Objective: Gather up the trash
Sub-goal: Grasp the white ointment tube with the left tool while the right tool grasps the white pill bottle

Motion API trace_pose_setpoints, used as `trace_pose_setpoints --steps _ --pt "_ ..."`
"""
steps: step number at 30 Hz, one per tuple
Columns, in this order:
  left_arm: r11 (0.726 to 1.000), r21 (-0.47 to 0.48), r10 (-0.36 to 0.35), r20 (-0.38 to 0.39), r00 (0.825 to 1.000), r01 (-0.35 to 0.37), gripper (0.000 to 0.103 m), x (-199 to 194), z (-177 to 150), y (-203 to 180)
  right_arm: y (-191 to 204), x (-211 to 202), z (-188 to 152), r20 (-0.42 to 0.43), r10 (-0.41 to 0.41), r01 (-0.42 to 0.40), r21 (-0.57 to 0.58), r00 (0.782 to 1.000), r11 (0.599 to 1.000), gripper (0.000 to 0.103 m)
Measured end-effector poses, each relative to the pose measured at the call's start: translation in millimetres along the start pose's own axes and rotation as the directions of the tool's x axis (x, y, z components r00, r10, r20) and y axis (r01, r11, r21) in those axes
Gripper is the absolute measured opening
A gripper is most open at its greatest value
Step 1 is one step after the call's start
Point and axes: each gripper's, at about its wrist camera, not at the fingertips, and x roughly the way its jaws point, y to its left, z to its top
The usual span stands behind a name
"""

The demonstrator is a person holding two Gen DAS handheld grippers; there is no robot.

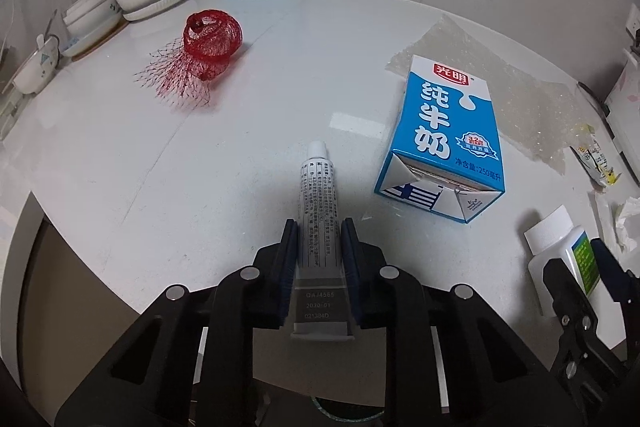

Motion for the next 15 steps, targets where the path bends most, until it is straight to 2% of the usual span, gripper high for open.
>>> trace_pose_setpoints --steps 4,15 --pt "1.000 0.001 -0.002 0.013 1.000 0.002 0.022 -3.6 -2.0 2.1 -2.1 1.2 1.0 -0.003 0.008 -0.008 0.031 1.000 0.999 0.041" --pt "0.999 0.023 -0.025 0.080 0.996 0.023 0.022 -33.6 -9.0 2.6 -6.1 -16.2 0.0 0.057 0.001 -0.005 0.066 0.998 0.998 0.040"
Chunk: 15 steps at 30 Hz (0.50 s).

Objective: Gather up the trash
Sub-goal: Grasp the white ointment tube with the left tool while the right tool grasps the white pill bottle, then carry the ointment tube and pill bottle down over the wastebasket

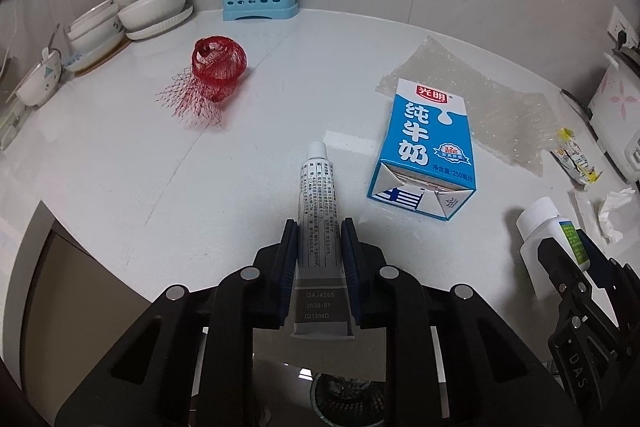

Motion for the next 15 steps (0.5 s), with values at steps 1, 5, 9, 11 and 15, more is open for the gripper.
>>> trace_pose_setpoints --steps 1,5,9,11,15 --pt "1.000 0.005 0.003 0.011 1.000 -0.003 0.022 -4.8 -1.5 -0.2 -0.7 -3.7 -0.2 0.008 0.001 -0.001 0.004 1.000 1.000 0.040" --pt "1.000 0.008 -0.001 0.038 0.999 0.001 0.022 -19.6 -7.4 2.9 -2.1 -18.7 -2.7 0.038 0.002 -0.003 0.013 0.999 1.000 0.040" --pt "1.000 0.009 -0.014 0.066 0.998 0.014 0.022 -37.2 -17.7 5.6 -0.8 -36.6 -9.2 0.067 -0.005 0.004 0.003 0.998 1.000 0.040" --pt "1.000 0.011 -0.019 0.082 0.996 0.018 0.022 -46.9 -23.6 6.6 -1.0 -45.4 -13.6 0.078 -0.001 0.000 0.009 0.997 1.000 0.040" --pt "0.999 0.018 -0.038 0.115 0.993 0.037 0.022 -68.4 -36.1 10.2 -2.4 -63.6 -24.9 0.101 -0.006 0.004 0.018 0.995 1.000 0.040"
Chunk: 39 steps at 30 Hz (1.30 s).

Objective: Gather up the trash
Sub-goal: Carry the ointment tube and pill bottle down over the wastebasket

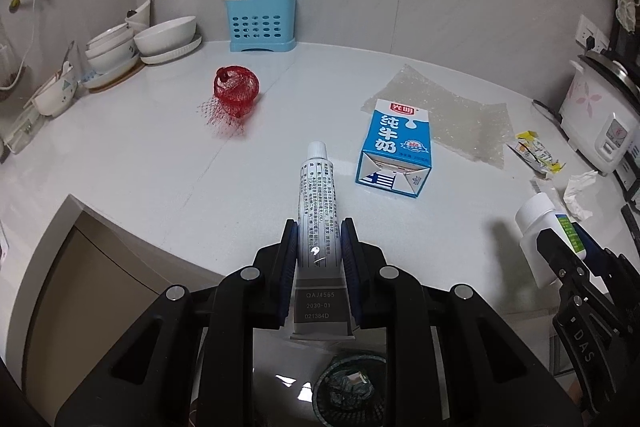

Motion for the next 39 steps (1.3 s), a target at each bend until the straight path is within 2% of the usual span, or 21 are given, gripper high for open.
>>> trace_pose_setpoints --steps 11,17,27,39 --pt "0.998 0.045 -0.058 0.099 0.993 0.053 0.022 -67.8 -37.4 -12.2 0.3 -51.7 -35.5 0.061 -0.010 0.010 0.000 0.998 1.000 0.040" --pt "0.995 0.059 -0.083 0.115 0.990 0.077 0.022 -87.3 -57.7 -16.6 -0.2 -73.9 -55.7 0.082 -0.011 0.010 0.004 0.997 1.000 0.040" --pt "0.993 0.083 -0.097 0.119 0.988 0.088 0.022 -95.3 -96.9 -17.1 -5.9 -104.4 -99.5 0.095 -0.009 0.008 0.010 0.995 1.000 0.040" --pt "0.983 0.126 -0.144 0.068 0.987 0.135 0.022 -77.9 -168.3 -21.0 -15.1 -105.2 -167.4 0.051 -0.012 0.010 0.032 0.999 0.999 0.040"
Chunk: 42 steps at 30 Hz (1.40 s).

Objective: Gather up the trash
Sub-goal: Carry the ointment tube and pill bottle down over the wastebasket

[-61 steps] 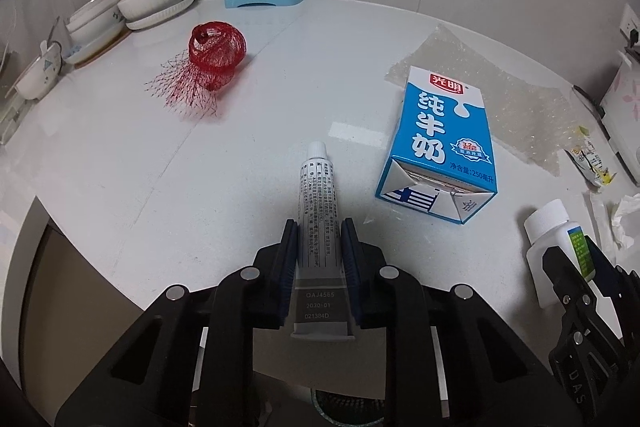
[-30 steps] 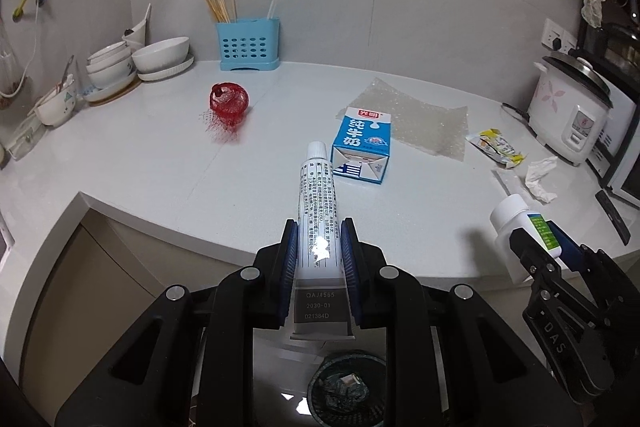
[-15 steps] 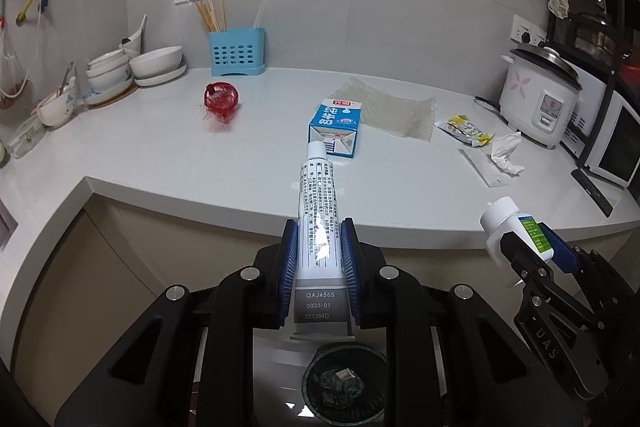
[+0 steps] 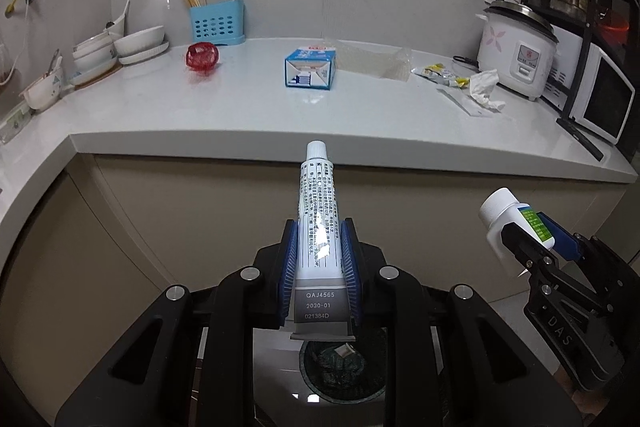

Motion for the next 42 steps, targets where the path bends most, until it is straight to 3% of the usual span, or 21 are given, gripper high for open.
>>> trace_pose_setpoints --steps 16,26,36,42 --pt "0.999 0.002 -0.045 -0.111 0.993 0.046 0.022 79.7 -96.5 -1.4 -9.4 54.7 -86.4 -0.142 -0.040 0.042 0.014 0.989 0.999 0.040" --pt "0.998 -0.019 -0.060 -0.166 0.984 0.057 0.022 140.2 -137.9 5.2 -12.6 117.0 -142.1 -0.275 -0.043 0.053 0.028 0.961 0.998 0.040" --pt "0.997 -0.039 -0.074 -0.240 0.968 0.067 0.022 207.2 -182.9 7.0 -13.9 193.2 -194.9 -0.430 -0.045 0.060 0.023 0.902 0.998 0.040" --pt "0.996 -0.038 -0.087 -0.307 0.948 0.079 0.022 255.5 -211.4 11.3 -9.4 248.4 -233.3 -0.553 -0.029 0.047 0.018 0.832 0.999 0.040"
